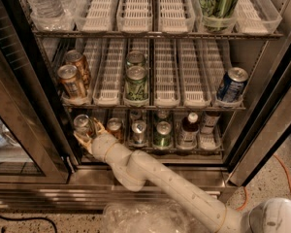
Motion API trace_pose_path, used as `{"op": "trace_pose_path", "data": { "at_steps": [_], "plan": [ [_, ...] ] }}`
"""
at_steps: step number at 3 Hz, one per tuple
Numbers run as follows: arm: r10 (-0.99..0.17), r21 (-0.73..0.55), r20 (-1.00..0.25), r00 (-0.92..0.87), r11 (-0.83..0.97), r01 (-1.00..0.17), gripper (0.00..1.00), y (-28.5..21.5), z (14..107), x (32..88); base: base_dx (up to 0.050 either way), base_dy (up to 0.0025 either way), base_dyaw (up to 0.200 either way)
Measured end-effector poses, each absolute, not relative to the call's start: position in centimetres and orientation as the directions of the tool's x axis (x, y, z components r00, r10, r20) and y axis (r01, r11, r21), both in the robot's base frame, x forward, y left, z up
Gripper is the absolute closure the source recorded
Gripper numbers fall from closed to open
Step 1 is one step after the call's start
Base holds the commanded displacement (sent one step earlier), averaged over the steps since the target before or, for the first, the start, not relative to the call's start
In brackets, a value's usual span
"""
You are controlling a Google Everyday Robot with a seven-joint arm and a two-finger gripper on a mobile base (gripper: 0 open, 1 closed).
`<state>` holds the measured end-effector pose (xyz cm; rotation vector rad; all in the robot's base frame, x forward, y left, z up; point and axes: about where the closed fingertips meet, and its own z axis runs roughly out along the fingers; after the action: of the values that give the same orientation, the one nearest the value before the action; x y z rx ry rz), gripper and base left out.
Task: Pick 7up can from bottom shelf of fridge
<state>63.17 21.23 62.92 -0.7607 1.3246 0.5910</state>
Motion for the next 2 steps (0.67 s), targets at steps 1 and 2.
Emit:
{"op": "trace_pose_path", "data": {
  "at_steps": [1,2],
  "plan": [
    [-0.032,-0.167,-0.981,0.189,0.631,-0.757,1.0,20.9,64.5,63.0,0.0,0.0,0.0],
    [-0.013,-0.172,-0.977,0.212,0.633,-0.754,1.0,20.4,65.8,62.3,0.0,0.0,0.0]
  ]
}}
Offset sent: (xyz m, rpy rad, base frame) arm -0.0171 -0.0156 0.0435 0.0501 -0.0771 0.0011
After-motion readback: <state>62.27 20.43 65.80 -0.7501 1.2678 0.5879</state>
